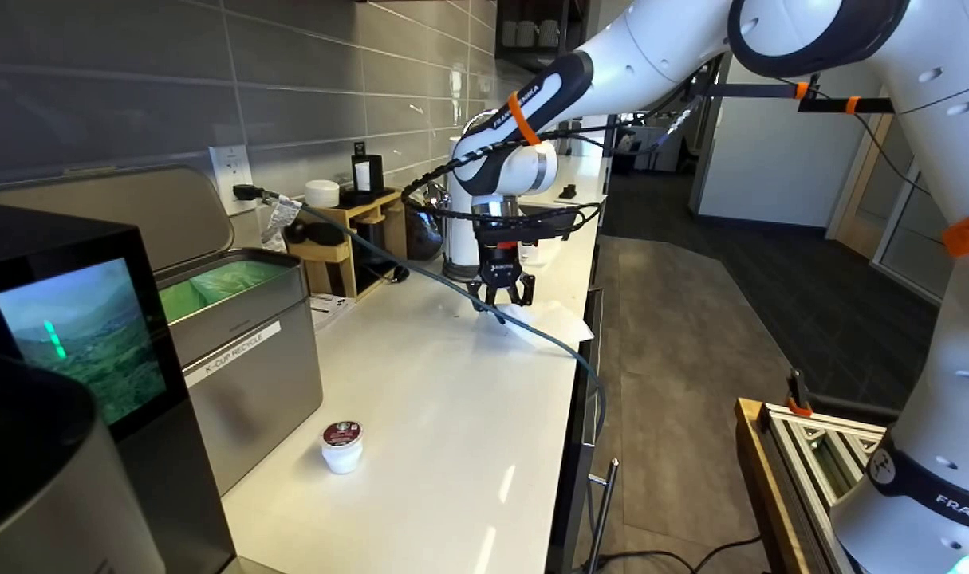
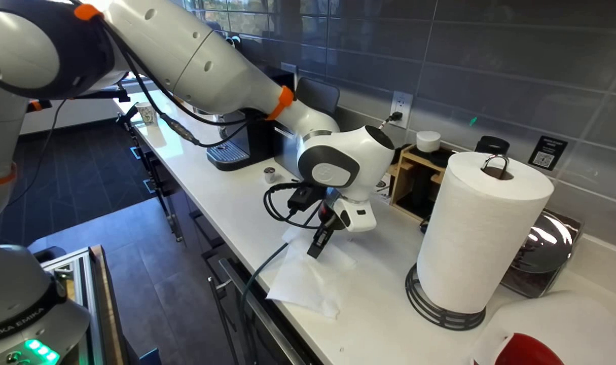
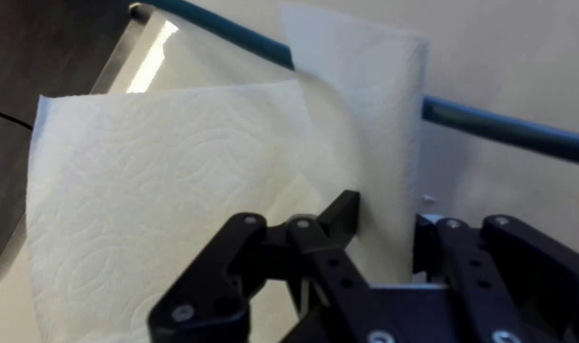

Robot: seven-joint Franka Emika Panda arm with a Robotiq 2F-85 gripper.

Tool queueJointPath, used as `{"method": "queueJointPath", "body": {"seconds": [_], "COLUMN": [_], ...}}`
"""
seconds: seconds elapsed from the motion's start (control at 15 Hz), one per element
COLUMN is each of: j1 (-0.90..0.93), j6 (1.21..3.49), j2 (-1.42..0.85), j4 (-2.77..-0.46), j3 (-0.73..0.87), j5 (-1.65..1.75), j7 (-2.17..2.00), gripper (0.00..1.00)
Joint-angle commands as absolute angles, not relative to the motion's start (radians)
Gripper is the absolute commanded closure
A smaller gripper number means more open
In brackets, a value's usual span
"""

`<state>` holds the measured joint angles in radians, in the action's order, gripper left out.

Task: Move the capsule to the back

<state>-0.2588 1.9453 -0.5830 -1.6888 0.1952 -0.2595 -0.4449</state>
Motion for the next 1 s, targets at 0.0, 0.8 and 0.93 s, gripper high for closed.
{"method": "queueJointPath", "body": {"seconds": [0.0, 0.8, 0.93], "j1": [-0.205, -0.183, -0.182], "j6": [2.017, 2.185, 2.241], "j2": [-0.614, -0.648, -0.666], "j4": [-1.703, -1.638, -1.611], "j3": [0.245, 0.223, 0.222], "j5": [-0.252, -0.290, -0.286], "j7": [-0.633, -0.915, -0.931], "gripper": [0.97, 0.97, 0.97]}}
